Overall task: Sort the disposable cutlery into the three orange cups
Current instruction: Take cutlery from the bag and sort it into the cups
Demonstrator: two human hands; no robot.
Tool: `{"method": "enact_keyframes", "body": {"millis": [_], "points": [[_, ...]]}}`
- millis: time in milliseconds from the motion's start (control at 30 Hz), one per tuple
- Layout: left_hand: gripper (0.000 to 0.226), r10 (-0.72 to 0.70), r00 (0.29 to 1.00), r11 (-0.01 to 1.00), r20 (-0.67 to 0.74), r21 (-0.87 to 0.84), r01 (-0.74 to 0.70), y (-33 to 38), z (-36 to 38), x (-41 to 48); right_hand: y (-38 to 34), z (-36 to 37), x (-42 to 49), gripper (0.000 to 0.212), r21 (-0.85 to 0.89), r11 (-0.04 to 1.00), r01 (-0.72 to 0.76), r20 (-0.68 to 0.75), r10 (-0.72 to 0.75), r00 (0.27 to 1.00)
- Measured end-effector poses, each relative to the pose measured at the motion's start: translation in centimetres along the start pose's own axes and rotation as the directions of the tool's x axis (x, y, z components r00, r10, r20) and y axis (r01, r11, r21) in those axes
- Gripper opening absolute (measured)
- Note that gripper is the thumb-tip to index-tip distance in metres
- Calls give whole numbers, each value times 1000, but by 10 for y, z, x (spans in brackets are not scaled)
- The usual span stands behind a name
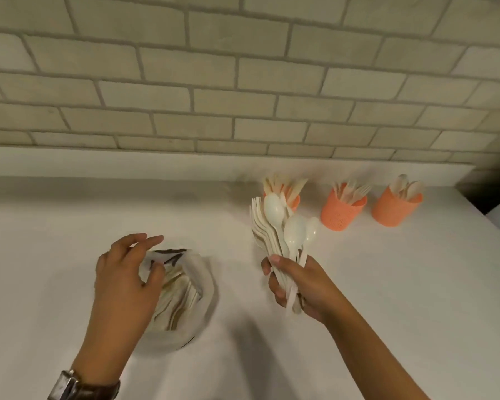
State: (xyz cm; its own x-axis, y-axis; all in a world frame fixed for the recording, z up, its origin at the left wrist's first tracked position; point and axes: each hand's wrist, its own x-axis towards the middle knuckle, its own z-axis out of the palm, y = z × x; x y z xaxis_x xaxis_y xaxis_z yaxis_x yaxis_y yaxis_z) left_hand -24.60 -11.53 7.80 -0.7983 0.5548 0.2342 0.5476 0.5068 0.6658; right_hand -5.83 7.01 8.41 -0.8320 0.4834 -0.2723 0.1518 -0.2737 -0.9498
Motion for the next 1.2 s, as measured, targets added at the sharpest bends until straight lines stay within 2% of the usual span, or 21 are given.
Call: {"method": "enact_keyframes", "body": {"millis": [133, 233, 367, 467, 767, 967, 1100, 1200], "points": [[34, 148, 983, 966, 108, -231, -120, 58, 46, -4, 3, -43, -20, 13, 213, 974, 82, -104, -61, 993], [34, 193, 957, 921, 216, -377, -100, 105, 88, -17, 4, -81, -38, 14, 267, 952, 149, -139, -115, 984], [32, 200, 928, 883, 313, -467, -33, 168, 146, -39, 2, -138, -65, 15, 301, 939, 168, -190, -114, 975], [29, 167, 927, 861, 336, -508, 30, 214, 182, -54, 0, -184, -83, 8, 251, 957, 145, -206, -94, 974], [13, 60, 943, 802, 326, -578, 149, 310, 259, -90, -4, -282, -112, 22, 122, 985, 126, -213, -98, 972], [6, -5, 951, 791, 308, -580, 192, 335, 282, -94, -7, -304, -112, 13, 214, 969, 122, -154, -90, 984], [8, -40, 944, 799, 328, -557, 227, 341, 289, -90, -10, -310, -107, 26, 223, 968, 114, -112, -91, 990], [10, -75, 956, 816, 283, -533, 222, 340, 292, -87, -11, -310, -103, 14, 217, 969, 119, -133, -91, 987]]}}
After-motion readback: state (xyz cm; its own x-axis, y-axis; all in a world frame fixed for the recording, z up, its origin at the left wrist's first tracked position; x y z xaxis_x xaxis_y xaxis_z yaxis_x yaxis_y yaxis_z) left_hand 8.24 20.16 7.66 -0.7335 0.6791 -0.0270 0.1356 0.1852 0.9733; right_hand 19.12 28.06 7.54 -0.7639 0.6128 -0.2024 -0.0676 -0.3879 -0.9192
